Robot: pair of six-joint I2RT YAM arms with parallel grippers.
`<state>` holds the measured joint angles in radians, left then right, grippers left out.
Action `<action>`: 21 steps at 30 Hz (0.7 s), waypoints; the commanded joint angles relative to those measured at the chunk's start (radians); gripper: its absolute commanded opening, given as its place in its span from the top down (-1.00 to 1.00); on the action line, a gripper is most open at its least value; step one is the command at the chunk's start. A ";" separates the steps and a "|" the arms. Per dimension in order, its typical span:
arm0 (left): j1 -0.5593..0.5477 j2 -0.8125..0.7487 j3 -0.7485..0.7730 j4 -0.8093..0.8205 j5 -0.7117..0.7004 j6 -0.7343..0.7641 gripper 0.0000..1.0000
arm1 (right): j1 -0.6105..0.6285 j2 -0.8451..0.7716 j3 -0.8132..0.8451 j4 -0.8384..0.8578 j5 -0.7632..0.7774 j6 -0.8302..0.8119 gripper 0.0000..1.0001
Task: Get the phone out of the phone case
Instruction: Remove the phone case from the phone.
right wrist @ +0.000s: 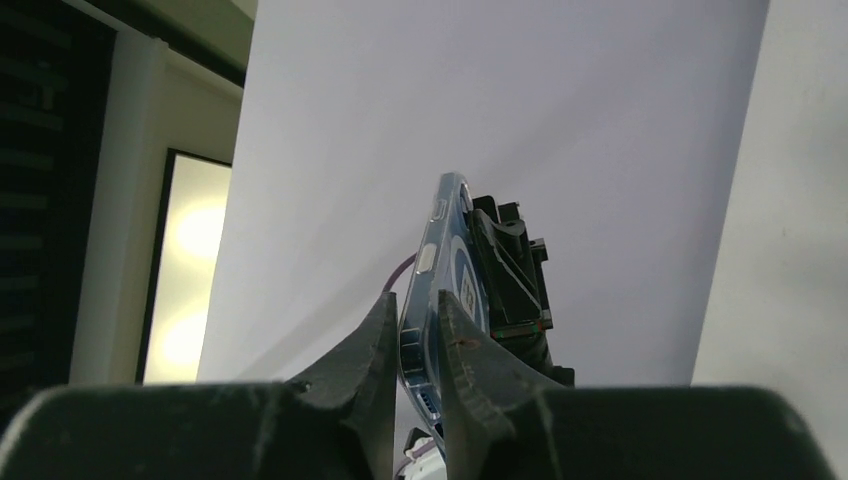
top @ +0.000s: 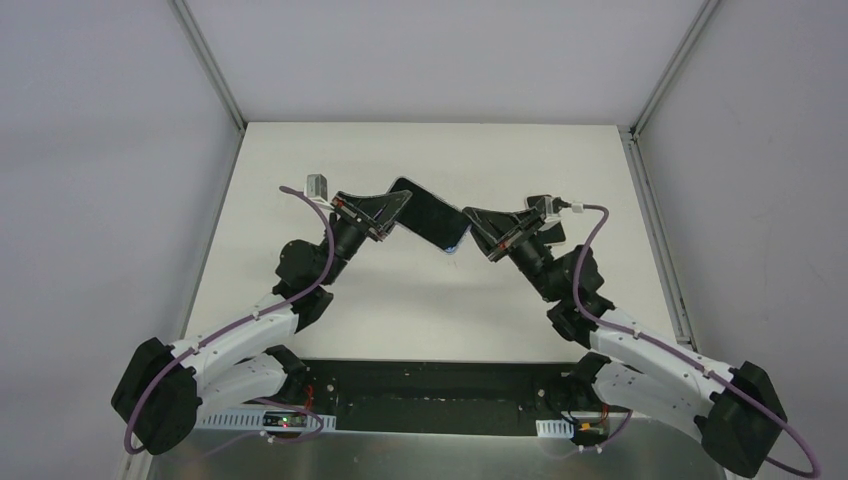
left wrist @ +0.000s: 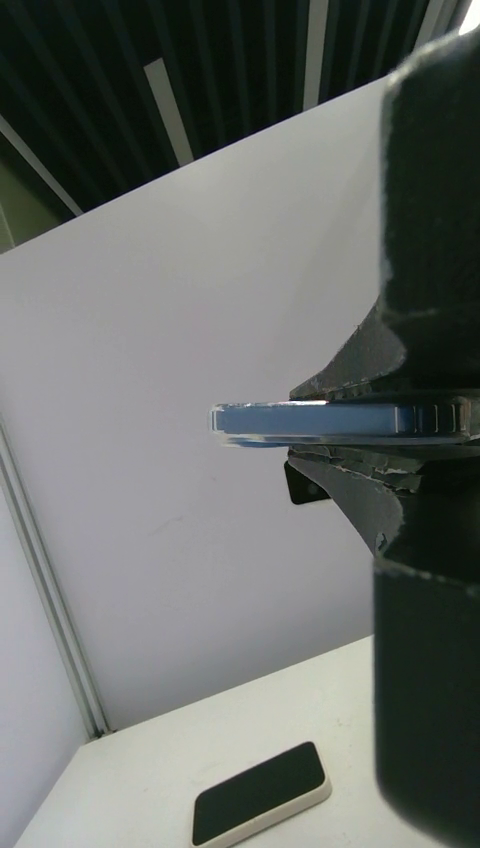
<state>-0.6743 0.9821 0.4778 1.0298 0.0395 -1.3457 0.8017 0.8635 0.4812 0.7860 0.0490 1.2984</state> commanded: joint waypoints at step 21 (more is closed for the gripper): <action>-0.032 0.162 0.035 0.097 0.026 -0.032 1.00 | 0.013 0.153 0.143 0.549 -0.163 0.205 1.00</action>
<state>-0.6746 1.0840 0.4923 1.1938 -0.0113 -1.3914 0.7849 1.0077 0.5068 1.0466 0.0357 1.4052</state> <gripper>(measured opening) 0.153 0.199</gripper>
